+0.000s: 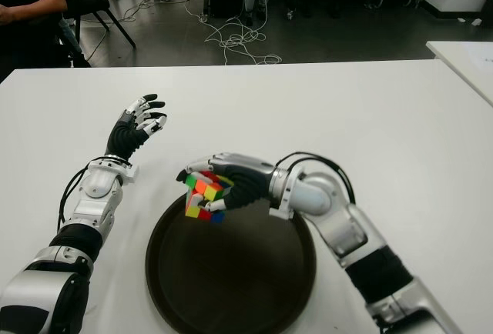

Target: Pick up the Rubik's Cube and put it in the plate

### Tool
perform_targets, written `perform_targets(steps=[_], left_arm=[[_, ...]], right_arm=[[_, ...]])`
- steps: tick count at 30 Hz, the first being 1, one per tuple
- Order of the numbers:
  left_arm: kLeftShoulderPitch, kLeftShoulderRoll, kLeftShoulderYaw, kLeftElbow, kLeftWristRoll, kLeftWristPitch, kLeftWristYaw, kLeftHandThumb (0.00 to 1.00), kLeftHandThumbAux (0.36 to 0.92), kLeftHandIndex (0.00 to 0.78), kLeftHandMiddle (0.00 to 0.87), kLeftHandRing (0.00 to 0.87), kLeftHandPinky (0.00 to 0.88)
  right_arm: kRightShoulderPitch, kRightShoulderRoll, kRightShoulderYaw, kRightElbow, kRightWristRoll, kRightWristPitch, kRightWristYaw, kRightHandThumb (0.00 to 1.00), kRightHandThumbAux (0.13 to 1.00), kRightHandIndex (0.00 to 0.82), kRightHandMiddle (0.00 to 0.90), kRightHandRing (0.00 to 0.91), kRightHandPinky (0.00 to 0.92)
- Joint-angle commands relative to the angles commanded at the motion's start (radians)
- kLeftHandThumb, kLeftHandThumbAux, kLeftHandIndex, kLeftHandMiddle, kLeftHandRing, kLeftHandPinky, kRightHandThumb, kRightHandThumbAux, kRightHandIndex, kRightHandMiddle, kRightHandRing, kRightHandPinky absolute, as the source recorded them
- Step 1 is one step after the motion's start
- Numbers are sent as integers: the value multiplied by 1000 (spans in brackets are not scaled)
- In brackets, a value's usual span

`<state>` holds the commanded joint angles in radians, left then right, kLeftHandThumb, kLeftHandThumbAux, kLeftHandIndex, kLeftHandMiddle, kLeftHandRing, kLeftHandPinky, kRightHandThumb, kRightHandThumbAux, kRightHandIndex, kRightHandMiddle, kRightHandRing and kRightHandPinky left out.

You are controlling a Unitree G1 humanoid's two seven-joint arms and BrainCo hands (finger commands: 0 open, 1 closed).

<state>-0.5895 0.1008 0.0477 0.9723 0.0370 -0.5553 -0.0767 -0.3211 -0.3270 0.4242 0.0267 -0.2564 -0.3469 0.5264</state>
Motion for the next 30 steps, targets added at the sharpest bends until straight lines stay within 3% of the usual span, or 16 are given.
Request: perform_targets(steps=[3, 12, 17, 22, 24, 30], left_arm=[[4, -2, -1, -10, 0, 4, 0, 145, 643, 168, 238, 275, 336], [10, -4, -3, -26, 0, 21, 2, 140, 629, 170, 240, 280, 344], [12, -6, 1, -31, -3, 26, 0, 157, 625, 174, 242, 283, 354], [14, -8, 6, -37, -10, 30, -6, 162, 636, 169, 238, 276, 348], [15, -9, 7, -39, -12, 31, -7, 156, 640, 167, 236, 272, 339], [17, -7, 7, -43, -15, 31, -11, 136, 640, 169, 235, 270, 329]], right_arm=[[20, 20, -7, 0, -5, -24, -36, 834, 692, 394, 583, 711, 726], [53, 60, -25, 14, -30, -78, -134, 831, 693, 387, 527, 579, 563], [56, 72, -28, 39, -30, -121, -169, 834, 691, 413, 471, 424, 355], [35, 77, -29, 75, -9, -167, -163, 835, 694, 426, 437, 282, 211], [31, 79, -30, 85, -3, -178, -158, 754, 721, 409, 318, 218, 158], [25, 85, -30, 107, 26, -200, -136, 697, 740, 398, 206, 142, 122]])
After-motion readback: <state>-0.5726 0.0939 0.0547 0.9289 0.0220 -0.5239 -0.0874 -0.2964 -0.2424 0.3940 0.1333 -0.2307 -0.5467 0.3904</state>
